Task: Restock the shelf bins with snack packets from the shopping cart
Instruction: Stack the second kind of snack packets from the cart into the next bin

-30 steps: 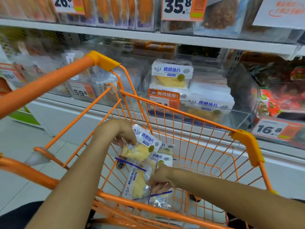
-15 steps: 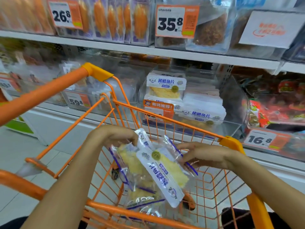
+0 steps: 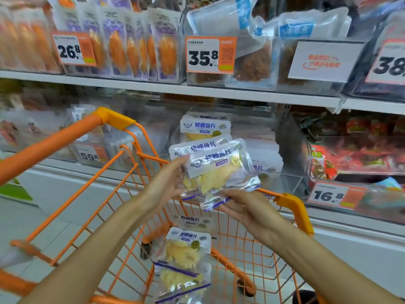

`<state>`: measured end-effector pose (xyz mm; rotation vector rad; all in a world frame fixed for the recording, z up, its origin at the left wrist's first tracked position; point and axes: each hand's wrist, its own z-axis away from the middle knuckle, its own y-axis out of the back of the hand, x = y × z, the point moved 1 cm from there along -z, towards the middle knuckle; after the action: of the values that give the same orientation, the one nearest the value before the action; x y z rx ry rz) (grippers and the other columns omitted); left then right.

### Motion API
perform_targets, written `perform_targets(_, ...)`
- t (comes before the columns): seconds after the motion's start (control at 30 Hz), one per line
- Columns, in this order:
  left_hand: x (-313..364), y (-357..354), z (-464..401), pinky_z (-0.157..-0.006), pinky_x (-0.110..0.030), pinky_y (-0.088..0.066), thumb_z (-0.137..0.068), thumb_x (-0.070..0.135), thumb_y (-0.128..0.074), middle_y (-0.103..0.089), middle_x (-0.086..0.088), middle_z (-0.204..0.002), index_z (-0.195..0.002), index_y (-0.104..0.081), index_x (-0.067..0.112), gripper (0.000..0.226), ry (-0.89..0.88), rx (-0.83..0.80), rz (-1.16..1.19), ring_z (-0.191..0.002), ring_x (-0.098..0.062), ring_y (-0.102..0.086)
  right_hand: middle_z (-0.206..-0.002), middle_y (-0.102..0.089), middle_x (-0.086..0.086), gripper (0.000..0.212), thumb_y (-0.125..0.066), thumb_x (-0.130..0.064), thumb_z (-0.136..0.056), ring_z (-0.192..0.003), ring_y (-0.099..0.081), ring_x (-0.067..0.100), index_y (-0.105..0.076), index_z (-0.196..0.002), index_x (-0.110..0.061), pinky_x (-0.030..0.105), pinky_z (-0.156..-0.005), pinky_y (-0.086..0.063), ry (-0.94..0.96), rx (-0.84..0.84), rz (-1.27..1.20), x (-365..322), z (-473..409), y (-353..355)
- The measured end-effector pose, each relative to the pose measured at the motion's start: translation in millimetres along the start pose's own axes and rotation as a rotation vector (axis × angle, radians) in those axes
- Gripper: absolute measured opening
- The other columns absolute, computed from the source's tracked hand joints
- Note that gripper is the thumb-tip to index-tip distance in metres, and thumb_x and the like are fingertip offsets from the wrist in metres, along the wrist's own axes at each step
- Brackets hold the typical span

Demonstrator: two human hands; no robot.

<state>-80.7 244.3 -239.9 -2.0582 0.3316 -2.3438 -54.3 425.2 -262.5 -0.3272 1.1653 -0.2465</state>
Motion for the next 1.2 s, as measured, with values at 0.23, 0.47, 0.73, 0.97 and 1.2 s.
perform_targets(0.23,4,3,3,-0.073,-0.010,-0.049,-0.096,0.018,-0.054,-0.068,0.006,-0.107,-0.118,-0.058,0.019,0.022,-0.159,-0.043,-0.407,-0.083,0.005,-0.065,-0.094,-0.075,0.006,0.018,-0.067,-0.022,-0.087,-0.086,-0.071,0.014,-0.070,-0.099,-0.009,0.020,-0.070,-0.057,-0.116,-0.125,0.255,17,-3,-14)
perform_targets(0.47,13,35,9,-0.065,-0.021,-0.041,-0.096,0.022,-0.055,-0.066,0.002,-0.115,-0.120,-0.059,0.026,0.024,0.085,-0.157,-0.666,-0.087,-0.008,-0.059,-0.090,-0.054,-0.002,0.056,-0.062,-0.037,-0.091,-0.072,-0.055,0.008,-0.043,-0.135,-0.008,0.020,-0.058,-0.048,-0.479,-0.243,1.237,79,-34,1)
perform_targets(0.73,1,53,3,-0.072,-0.031,-0.050,-0.094,0.022,-0.059,-0.060,-0.007,-0.118,-0.127,-0.052,0.012,0.035,0.447,-0.097,-1.109,-0.105,-0.026,-0.059,-0.079,-0.053,0.001,0.025,-0.068,-0.033,-0.087,-0.056,-0.046,0.009,-0.054,-0.098,-0.015,0.018,-0.042,-0.037,-0.475,0.040,0.991,129,-58,-5)
perform_targets(0.97,-7,66,-1,-0.059,-0.026,-0.048,-0.092,0.026,-0.063,-0.058,-0.014,-0.119,-0.133,-0.046,0.006,0.049,0.537,0.003,-1.321,-0.092,-0.028,-0.062,-0.073,-0.063,0.007,0.011,-0.069,-0.003,-0.084,-0.045,-0.060,0.008,-0.059,-0.087,-0.008,0.021,-0.045,-0.054,-0.469,0.040,0.886,91,-40,0)
perform_targets(1.2,-15,66,-4,-0.057,-0.027,-0.050,-0.092,0.031,-0.062,-0.062,-0.013,-0.117,-0.135,-0.043,0.009,0.053,0.566,-0.013,-1.377,-0.084,-0.026,-0.060,-0.110,-0.070,0.011,0.026,-0.054,-0.015,-0.093,-0.095,-0.069,0.023,-0.070,-0.108,-0.002,0.026,-0.075,-0.055,-0.087,-0.187,1.740,45,-31,18)
